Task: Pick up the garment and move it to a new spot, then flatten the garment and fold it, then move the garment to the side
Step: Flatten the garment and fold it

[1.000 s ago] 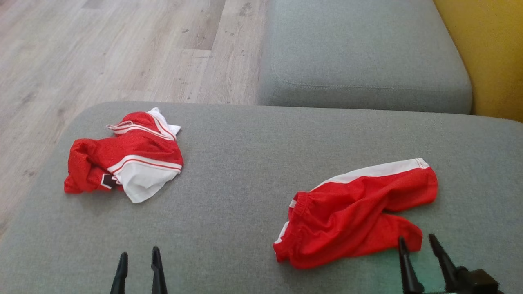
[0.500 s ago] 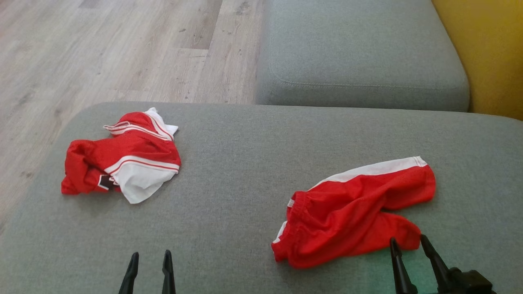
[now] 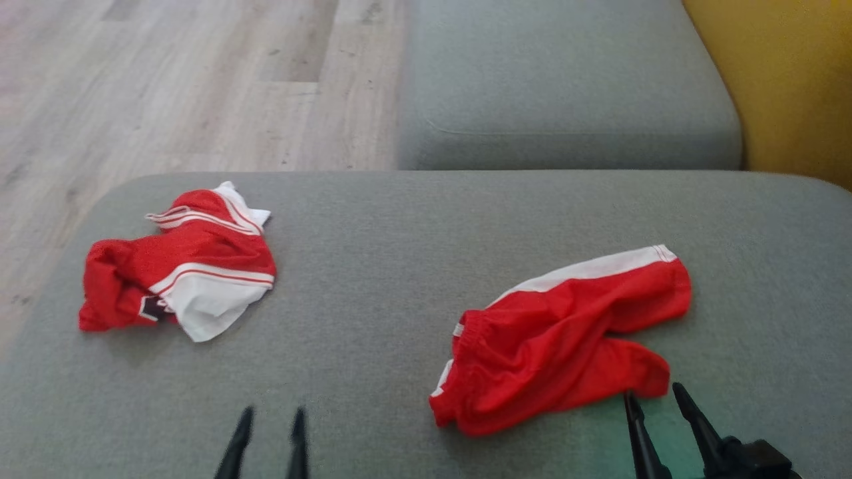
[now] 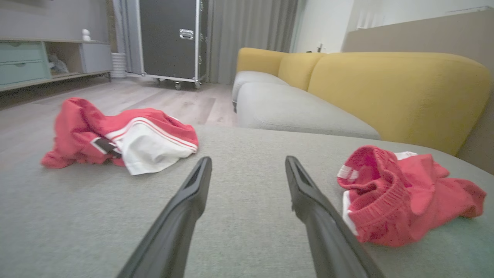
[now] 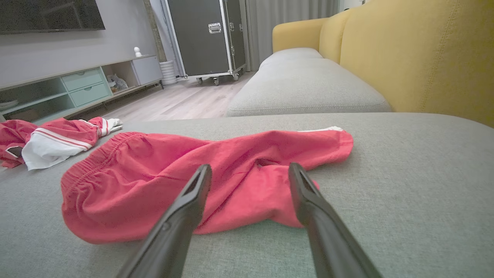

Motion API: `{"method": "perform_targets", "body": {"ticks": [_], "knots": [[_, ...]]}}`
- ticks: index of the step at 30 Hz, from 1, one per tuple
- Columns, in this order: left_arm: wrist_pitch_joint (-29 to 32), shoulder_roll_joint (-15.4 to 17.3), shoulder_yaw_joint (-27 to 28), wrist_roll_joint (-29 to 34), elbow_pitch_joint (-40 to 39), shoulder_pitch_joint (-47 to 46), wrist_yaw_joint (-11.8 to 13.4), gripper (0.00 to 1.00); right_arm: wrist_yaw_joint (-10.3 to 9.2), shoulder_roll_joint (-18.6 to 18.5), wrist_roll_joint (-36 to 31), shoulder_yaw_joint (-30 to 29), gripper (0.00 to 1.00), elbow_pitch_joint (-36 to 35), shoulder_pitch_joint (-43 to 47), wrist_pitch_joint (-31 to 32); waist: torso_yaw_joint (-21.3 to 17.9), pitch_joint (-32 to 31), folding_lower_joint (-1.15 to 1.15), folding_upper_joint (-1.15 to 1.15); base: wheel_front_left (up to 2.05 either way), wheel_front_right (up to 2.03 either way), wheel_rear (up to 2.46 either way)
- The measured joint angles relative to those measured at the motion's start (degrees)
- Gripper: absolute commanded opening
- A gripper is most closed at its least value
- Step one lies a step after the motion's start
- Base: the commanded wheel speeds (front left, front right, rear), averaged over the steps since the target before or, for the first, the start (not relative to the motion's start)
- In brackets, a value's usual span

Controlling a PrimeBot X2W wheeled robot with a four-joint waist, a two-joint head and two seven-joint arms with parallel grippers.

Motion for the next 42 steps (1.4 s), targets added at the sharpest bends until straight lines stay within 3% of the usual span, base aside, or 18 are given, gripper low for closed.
{"method": "perform_targets", "body": {"ticks": [5, 14, 22, 23, 24, 25, 36, 42], "knots": [[2.2, -0.43, -5.0, -0.02, 3.55, -7.78, -2.42, 1.0, 0.0, -1.46, 0.0, 1.04, 1.0, -0.1, -0.1, 0.12, -2.23, 1.34, 0.0, 0.0, 0.0, 0.0, 0.0], [10.1, -1.51, -14.12, -3.86, 14.25, -23.87, -4.6, 1.0, 0.0, -3.39, 0.0, 3.26, 1.0, -0.24, -2.31, 0.12, -7.54, 5.34, 0.01, 0.0, 0.0, 0.0, 0.0], [17.14, -1.67, -19.62, -14.21, 22.32, -29.72, -5.6, 1.0, 0.0, -4.11, 0.22, 4.12, 1.0, -0.2, -4.5, 0.12, -12.2, 8.68, 0.01, 0.0, 0.0, 0.0, 0.0], [16.92, -1.7, -19.92, -15.21, 22.64, -30.51, -5.64, 0.68, 0.0, -4.15, 0.36, 4.12, 1.0, -0.2, -4.83, 0.12, -12.71, 9.04, 0.01, 0.0, 0.0, 0.0, 0.0], [15.92, -1.69, -20.12, -15.72, 22.85, -31.46, -5.64, 0.14, 0.0, -4.17, 0.44, 4.13, 1.0, -0.19, -5.09, 0.12, -13.21, 9.39, 0.01, 0.0, 0.0, 0.0, 0.0], [15.03, -1.59, -20.28, -15.73, 23.14, -32.52, -5.64, 0.0, 0.0, -4.17, 0.44, 4.16, 1.0, -0.19, -5.42, 0.12, -13.68, 9.72, 0.01, 0.0, 0.0, 0.0, 0.0], [1.93, 4.15, -22.96, -5.14, 25.41, -54.31, -6.05, 0.0, 0.0, -4.12, 0.44, 4.32, 1.0, 0.01, -6.78, 0.12, -17.39, 10.7, 0.0, 0.0, 0.0, 0.0, 0.0], [-0.14, 4.65, -27.69, 0.63, 18.51, -63.58, -6.06, 0.0, 0.0, -3.56, 0.43, 4.01, 1.0, 0.0, -6.85, 0.12, -16.88, 10.59, 0.0, 0.0, 0.0, 0.0, 0.0]]}}
